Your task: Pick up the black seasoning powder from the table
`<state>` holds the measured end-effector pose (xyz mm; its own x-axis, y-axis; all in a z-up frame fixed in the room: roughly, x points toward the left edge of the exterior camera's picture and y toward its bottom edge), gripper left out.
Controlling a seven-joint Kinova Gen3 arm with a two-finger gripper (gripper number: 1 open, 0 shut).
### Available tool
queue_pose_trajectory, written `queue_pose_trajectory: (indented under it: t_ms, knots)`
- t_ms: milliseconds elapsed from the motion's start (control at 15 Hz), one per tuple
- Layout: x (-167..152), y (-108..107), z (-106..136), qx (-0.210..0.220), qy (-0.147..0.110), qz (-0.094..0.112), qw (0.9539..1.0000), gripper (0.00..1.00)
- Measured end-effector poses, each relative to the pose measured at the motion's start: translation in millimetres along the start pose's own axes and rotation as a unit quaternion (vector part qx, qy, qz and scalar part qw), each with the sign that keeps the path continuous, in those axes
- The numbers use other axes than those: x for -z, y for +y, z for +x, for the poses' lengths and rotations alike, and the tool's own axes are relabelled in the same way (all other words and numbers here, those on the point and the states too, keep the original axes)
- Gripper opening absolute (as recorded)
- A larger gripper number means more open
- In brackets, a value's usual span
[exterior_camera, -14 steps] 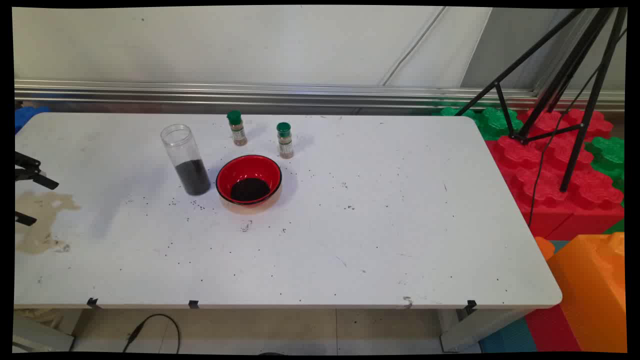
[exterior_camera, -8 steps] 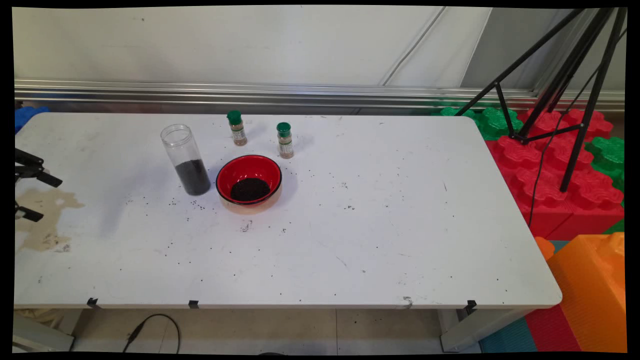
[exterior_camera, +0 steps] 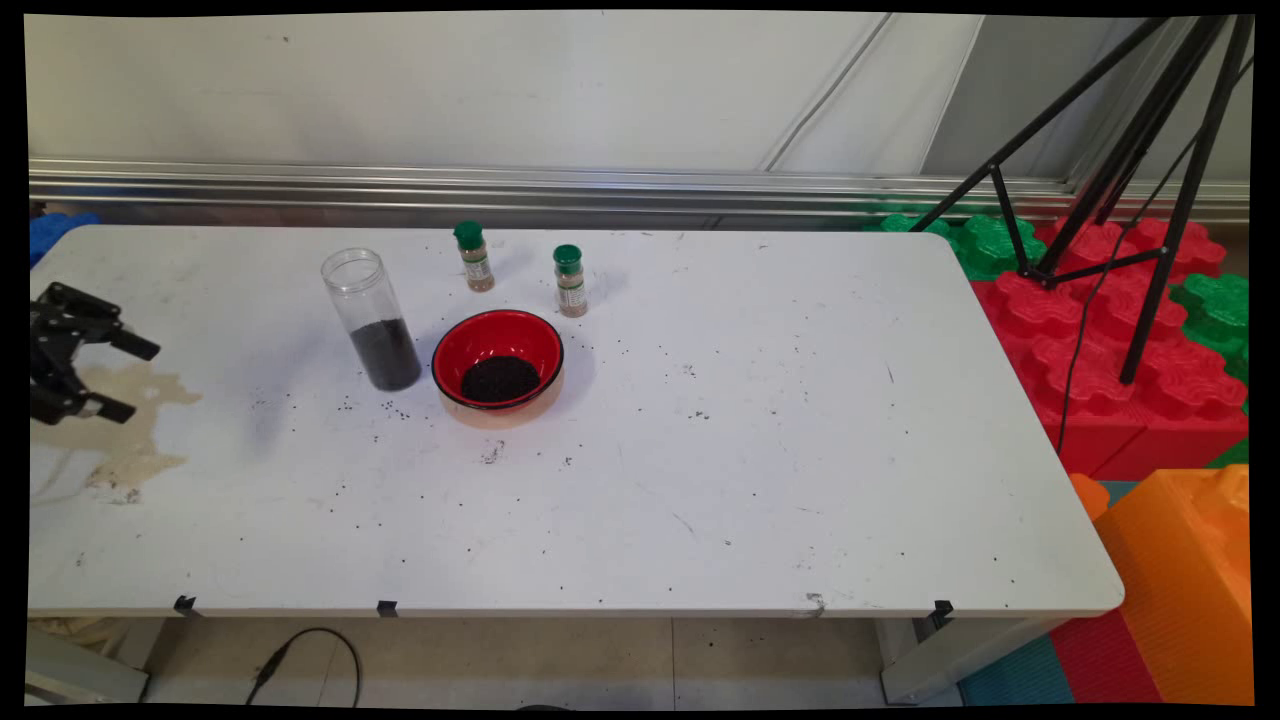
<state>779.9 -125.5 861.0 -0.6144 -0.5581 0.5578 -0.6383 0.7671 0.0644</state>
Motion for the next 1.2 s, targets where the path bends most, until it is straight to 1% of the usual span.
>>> queue_pose_trajectory:
  t_ms: [600,1000,1200]
  knots:
    - [-38.7,-11.7,33.1,0.027,0.041,0.026,0.9984,1.00]
    - [-66.7,-20.8,51.2,0.028,0.081,0.036,0.9957,1.00]
    - [-78.0,-24.5,56.6,0.025,0.098,0.039,0.9941,1.00]
